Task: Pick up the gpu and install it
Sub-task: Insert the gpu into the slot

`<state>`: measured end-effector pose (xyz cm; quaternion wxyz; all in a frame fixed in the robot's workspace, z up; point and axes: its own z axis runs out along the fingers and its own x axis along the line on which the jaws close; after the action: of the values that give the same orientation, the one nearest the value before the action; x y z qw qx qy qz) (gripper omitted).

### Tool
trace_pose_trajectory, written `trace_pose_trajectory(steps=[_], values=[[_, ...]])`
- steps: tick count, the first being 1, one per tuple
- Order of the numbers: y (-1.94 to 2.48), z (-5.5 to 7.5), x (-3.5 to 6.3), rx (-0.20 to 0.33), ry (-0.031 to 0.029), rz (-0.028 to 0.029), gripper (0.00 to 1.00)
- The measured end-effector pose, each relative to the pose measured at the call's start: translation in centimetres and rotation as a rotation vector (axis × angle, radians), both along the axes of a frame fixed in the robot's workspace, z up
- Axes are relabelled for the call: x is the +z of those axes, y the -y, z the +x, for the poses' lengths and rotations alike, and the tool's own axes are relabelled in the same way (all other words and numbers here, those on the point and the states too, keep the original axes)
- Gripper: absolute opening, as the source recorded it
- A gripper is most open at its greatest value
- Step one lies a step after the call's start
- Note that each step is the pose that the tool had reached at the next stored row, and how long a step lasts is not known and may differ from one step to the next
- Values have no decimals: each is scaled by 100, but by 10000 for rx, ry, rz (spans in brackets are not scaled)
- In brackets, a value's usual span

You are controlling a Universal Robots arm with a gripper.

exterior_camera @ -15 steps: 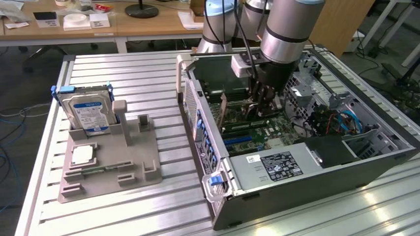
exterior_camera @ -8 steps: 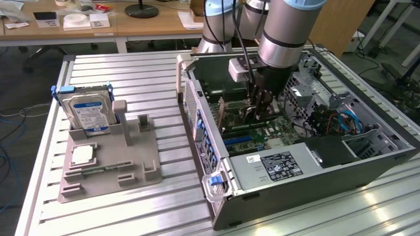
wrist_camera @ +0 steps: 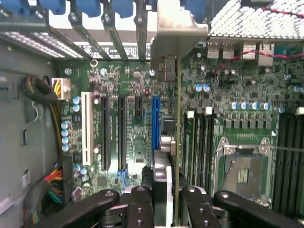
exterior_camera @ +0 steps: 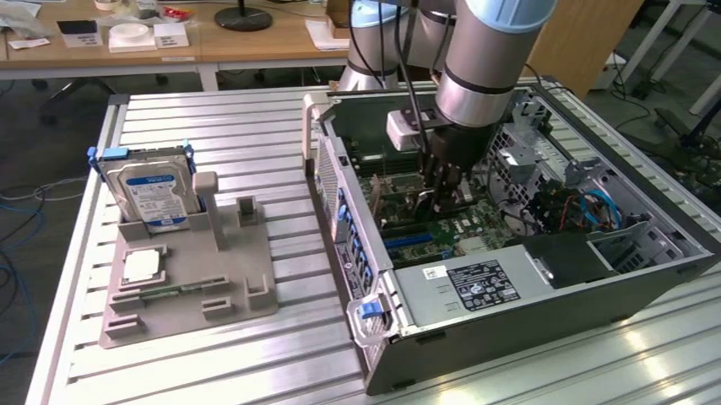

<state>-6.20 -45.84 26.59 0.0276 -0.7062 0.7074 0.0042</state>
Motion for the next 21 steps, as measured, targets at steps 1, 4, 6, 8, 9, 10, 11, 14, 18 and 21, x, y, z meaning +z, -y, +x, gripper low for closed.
trace_pose_trajectory(steps=[1, 4, 6, 8, 9, 10, 11, 14, 18, 21], values=[[0, -1, -17, 1, -1, -1, 28], [16, -1, -62, 2, -2, -2, 28], [20, -3, -90, -1, -1, 0, 28], [20, -10, -114, 1, -3, 1, 28], [20, -13, -125, 1, -4, 2, 28], [21, -14, -135, 2, -5, 1, 28], [27, -14, -145, 2, -5, 0, 28], [41, -18, -172, -2, -6, 1, 28], [42, -48, -184, 0, -6, 0, 28], [64, -49, -194, 2, -6, 1, 28]])
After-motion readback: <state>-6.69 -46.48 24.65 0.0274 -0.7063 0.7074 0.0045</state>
